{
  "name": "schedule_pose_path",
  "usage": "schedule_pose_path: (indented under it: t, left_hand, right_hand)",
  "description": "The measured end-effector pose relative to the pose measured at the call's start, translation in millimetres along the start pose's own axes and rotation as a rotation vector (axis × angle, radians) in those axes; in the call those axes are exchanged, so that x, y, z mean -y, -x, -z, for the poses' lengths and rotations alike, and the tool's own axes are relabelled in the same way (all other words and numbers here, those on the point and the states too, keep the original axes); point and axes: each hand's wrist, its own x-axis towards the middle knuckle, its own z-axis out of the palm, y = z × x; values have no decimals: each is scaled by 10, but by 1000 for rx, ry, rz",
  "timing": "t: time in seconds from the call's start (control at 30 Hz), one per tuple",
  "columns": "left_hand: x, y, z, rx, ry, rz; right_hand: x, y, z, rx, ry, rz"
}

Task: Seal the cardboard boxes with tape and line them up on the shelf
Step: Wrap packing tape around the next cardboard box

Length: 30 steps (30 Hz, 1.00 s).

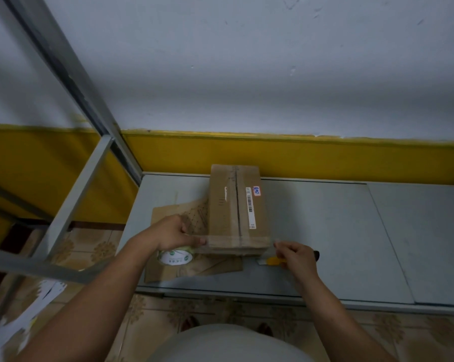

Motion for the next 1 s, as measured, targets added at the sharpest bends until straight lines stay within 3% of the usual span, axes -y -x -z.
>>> schedule_pose_path:
  t: [0.3,0.57,0.77,1.0]
  left_hand:
    - [120,-120,-201,-17,-24,-73]
    - [-30,-125,-115,11,-43,-145]
    - [51,-195,-205,24,2,-216]
    - [-261,-209,-392,-46,82,-189]
  right_hand:
    - [-123,-57,-55,88,80,-124]
    - [-3,-91,-54,46,274,18]
    - [9,-5,-128,-101,267,283]
    - [337,-182,-52,-51,114,80]
